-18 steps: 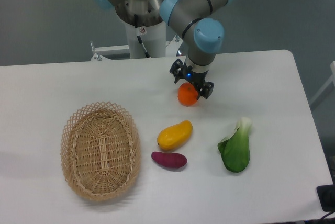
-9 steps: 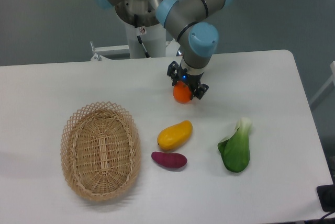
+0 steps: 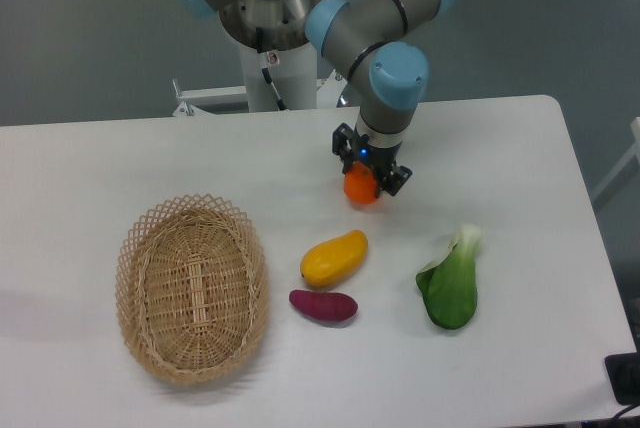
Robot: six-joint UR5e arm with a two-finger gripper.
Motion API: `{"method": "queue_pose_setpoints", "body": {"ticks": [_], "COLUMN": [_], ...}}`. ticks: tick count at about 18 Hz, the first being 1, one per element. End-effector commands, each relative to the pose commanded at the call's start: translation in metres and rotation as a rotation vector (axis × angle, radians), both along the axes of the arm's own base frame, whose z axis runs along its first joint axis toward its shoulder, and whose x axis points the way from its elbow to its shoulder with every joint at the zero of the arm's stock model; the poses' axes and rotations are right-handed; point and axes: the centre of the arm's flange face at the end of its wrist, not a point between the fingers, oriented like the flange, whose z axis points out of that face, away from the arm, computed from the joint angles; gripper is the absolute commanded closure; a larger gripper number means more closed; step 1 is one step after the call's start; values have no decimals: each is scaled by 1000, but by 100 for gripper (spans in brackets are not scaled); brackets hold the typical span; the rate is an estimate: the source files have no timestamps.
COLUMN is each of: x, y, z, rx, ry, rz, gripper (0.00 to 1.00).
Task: Pick up the orange from the table
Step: 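Lift the orange and carry it toward the bok choy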
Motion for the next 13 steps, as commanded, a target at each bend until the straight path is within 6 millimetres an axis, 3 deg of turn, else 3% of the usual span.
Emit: {"method": "queue_pose_setpoints", "body": {"ticks": [13], "x": [-70], "y": [21], "z": [65], "rx": [77], "ry": [139], "rz": [20], "gripper": [41]}}
